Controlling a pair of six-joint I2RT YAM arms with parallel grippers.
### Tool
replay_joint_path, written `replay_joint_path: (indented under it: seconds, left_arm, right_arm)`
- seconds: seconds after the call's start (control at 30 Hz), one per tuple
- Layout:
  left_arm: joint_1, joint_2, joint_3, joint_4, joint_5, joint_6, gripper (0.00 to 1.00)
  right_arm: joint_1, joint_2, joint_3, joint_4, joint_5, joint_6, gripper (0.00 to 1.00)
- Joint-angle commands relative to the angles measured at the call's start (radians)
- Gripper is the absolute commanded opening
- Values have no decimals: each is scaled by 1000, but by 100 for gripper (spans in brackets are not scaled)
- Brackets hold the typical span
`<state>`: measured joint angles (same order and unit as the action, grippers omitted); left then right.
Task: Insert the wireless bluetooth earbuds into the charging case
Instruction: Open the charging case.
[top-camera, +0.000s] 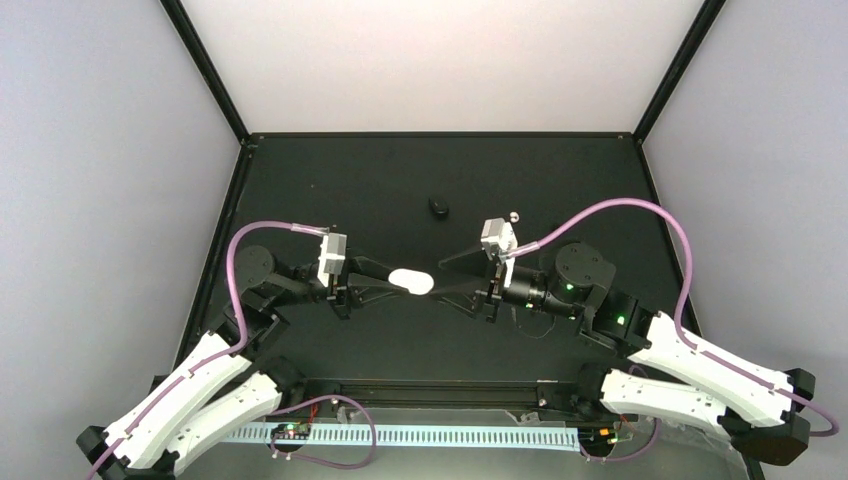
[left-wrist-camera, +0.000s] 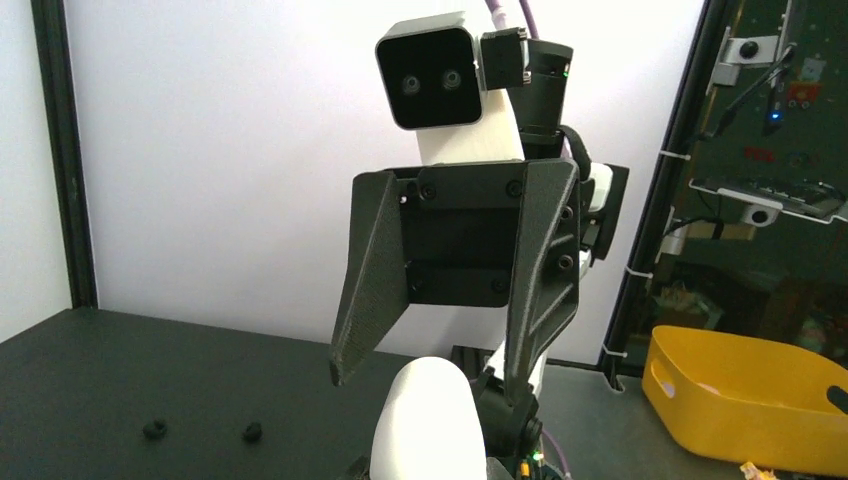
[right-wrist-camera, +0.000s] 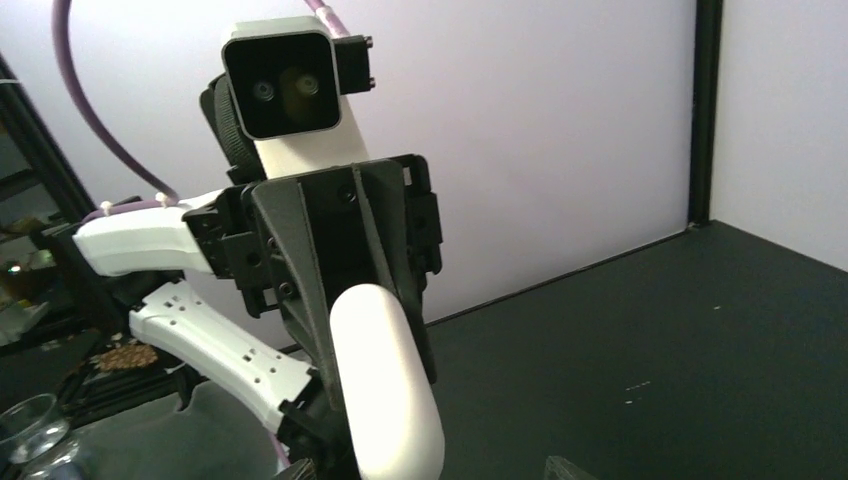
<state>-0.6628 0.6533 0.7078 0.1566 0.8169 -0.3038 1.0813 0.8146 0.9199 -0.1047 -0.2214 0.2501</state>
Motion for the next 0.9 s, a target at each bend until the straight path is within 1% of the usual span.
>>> replay_joint_path:
  seconds: [0.0, 0.07, 0.17, 0.23, 0.47, 0.6, 0.8, 0.87]
  left_arm:
    - [-4, -8, 4, 70, 47, -14, 4]
    - [-4, -4, 5, 74, 53, -16, 4]
    - [-4, -3, 6, 74, 62, -20, 4]
    - [-4, -4, 3, 77, 66, -20, 4]
    - [-4, -7, 0, 84, 91, -22, 4]
    - [-4, -9, -3, 93, 98, -22, 4]
    - [-3, -12, -4, 104, 99, -25, 4]
    - [-3, -12, -4, 108, 99, -31, 4]
  right_arm:
    - [-6, 8, 19, 40, -95, 34, 58]
    - [-6, 20, 25, 47, -106, 40, 57]
    - [-6, 33, 29, 61, -100, 53, 50]
    - [-6, 42, 34, 71, -108, 57, 48]
    - [-6, 77, 61, 78, -140, 61, 45]
    - [-7, 96, 76, 88, -178, 71, 35]
    - [-6, 116, 91, 62, -205, 52, 35]
    - [-6, 116, 92, 58, -204, 47, 33]
